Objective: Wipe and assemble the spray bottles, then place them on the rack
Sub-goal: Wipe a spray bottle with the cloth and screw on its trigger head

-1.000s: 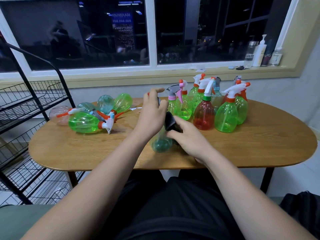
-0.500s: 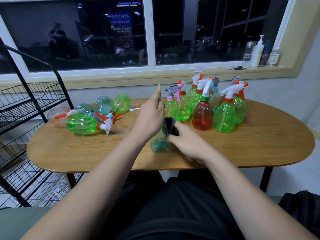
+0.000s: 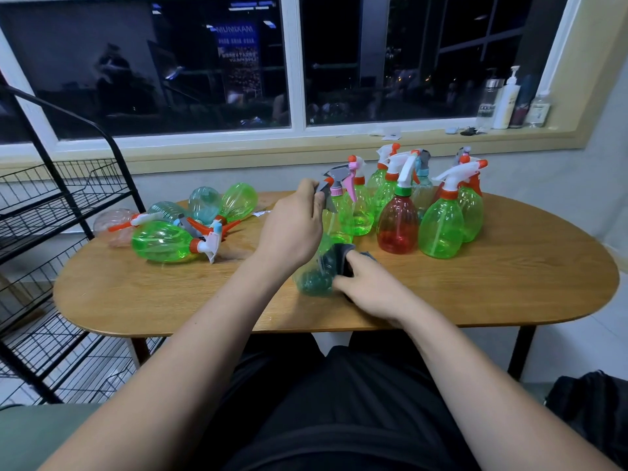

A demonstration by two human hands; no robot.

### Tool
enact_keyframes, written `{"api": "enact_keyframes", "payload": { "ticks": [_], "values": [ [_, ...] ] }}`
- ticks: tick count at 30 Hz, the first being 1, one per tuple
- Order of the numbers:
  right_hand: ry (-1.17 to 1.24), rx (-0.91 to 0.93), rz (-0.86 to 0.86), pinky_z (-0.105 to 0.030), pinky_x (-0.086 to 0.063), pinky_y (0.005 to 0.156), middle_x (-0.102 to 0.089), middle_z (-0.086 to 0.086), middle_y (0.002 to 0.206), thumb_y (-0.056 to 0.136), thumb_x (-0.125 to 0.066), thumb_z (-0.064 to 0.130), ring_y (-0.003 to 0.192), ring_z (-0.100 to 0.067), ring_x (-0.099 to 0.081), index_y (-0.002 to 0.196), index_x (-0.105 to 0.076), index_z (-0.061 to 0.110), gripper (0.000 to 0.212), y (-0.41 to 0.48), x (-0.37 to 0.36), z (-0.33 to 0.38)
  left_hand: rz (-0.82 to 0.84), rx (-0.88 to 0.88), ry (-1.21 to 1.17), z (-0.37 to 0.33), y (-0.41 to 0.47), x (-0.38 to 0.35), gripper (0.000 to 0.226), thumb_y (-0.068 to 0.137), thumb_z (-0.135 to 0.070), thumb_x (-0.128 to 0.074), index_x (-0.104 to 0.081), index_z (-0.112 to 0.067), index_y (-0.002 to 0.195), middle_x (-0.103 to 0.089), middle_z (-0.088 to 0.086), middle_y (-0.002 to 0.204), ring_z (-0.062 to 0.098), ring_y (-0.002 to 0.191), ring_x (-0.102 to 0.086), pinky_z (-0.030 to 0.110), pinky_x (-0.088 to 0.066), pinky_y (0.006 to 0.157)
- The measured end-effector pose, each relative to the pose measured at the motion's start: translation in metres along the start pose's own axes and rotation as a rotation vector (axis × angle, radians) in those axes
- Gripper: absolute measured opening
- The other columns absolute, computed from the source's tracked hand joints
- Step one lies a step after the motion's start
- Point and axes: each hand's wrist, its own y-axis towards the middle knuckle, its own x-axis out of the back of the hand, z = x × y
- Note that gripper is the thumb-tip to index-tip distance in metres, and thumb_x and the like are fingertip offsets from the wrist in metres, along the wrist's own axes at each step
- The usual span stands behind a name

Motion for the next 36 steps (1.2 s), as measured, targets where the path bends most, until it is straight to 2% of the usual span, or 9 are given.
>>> {"api": "enact_keyframes", "payload": {
  "ticks": [3,7,9,15,21,23,27,32,36],
  "values": [
    [0.106,0.045,-0.052,-0.047,-0.054,0.096,-0.072,-0.002,0.106,0.078,-0.059,0.040,0.101,-0.026,-0.067,0.110,-0.062,0.025,0.036,0.000,0.003,0.011,-0.005,-0.019,0.014,0.001,0.001,0.000,0.035,0.110,-0.045,-0.030,-0.054,-0.020,0.116,-0.075,0.006,0.095,0.036,0.091,-0.067,0.051,-0.055,0.077],
    [0.192,0.130,-0.050,-0.022,-0.048,0.093,-0.070,0.016,0.115,0.092,-0.063,0.016,0.104,-0.002,-0.062,0.124,-0.062,0.031,0.036,-0.002,0.003,0.019,-0.018,-0.055,0.122,0.004,0.003,0.003,0.034,0.110,-0.040,-0.032,-0.059,-0.021,0.119,-0.071,0.004,0.109,0.034,0.105,-0.057,0.051,-0.049,0.089],
    [0.163,0.147,-0.033,-0.020,-0.045,0.092,-0.068,0.010,0.122,0.094,-0.063,0.011,0.108,-0.005,-0.060,0.131,-0.060,0.025,0.040,-0.005,-0.001,0.016,-0.020,-0.049,0.198,0.004,0.003,0.005,0.031,0.113,-0.033,-0.036,-0.061,-0.021,0.127,-0.065,0.003,0.121,0.033,0.113,-0.052,0.050,-0.043,0.094],
    [-0.044,-0.028,0.044,-0.050,-0.050,0.093,-0.063,-0.004,0.107,0.085,-0.060,0.053,0.101,-0.026,-0.062,0.109,-0.052,0.024,0.038,-0.009,-0.009,0.001,0.026,0.021,0.029,-0.001,0.001,0.001,0.028,0.113,-0.032,-0.034,-0.058,-0.019,0.118,-0.066,0.006,0.115,0.034,0.109,-0.047,0.053,-0.042,0.097],
    [0.038,0.041,-0.016,-0.052,-0.053,0.099,-0.071,-0.004,0.110,0.081,-0.063,0.047,0.104,-0.024,-0.066,0.112,-0.062,0.021,0.041,-0.001,0.002,0.007,0.011,0.040,-0.069,0.000,0.004,0.004,0.053,0.106,-0.059,-0.026,-0.056,-0.018,0.093,-0.065,0.001,0.097,0.036,0.102,-0.050,0.055,-0.045,0.093],
    [0.094,0.088,-0.055,-0.043,-0.052,0.098,-0.071,0.001,0.110,0.088,-0.067,0.033,0.104,-0.019,-0.065,0.116,-0.063,0.022,0.030,-0.002,0.003,0.012,0.010,0.033,-0.064,0.000,0.006,0.004,0.062,0.104,-0.068,-0.026,-0.052,-0.015,0.087,-0.063,0.002,0.089,0.036,0.097,-0.051,0.053,-0.046,0.089],
    [0.166,0.216,-0.049,-0.013,-0.038,0.106,-0.058,0.020,0.145,0.094,-0.070,0.019,0.132,0.004,-0.050,0.146,-0.050,0.037,0.059,-0.005,-0.005,0.014,-0.002,0.014,-0.090,0.001,0.008,0.001,0.062,0.105,-0.068,-0.035,-0.044,-0.013,0.079,-0.055,0.004,0.077,0.037,0.088,-0.051,0.046,-0.039,0.074],
    [0.000,0.035,-0.049,-0.047,-0.051,0.099,-0.066,0.005,0.115,0.089,-0.071,0.040,0.106,-0.016,-0.061,0.118,-0.056,0.022,0.038,-0.004,-0.018,-0.008,-0.028,-0.013,-0.139,0.003,0.009,0.002,0.062,0.105,-0.066,-0.043,-0.044,-0.012,0.075,-0.049,0.003,0.073,0.036,0.082,-0.051,0.040,-0.025,0.066],
    [0.013,0.014,-0.058,-0.054,-0.053,0.096,-0.067,0.005,0.106,0.075,-0.060,0.057,0.099,-0.017,-0.064,0.110,-0.057,0.023,0.049,-0.004,-0.017,-0.009,-0.015,-0.019,-0.165,0.006,0.009,0.002,0.065,0.103,-0.068,-0.044,-0.051,-0.008,0.079,-0.050,0.003,0.082,0.032,0.091,-0.049,0.038,-0.030,0.070]
  ]
}}
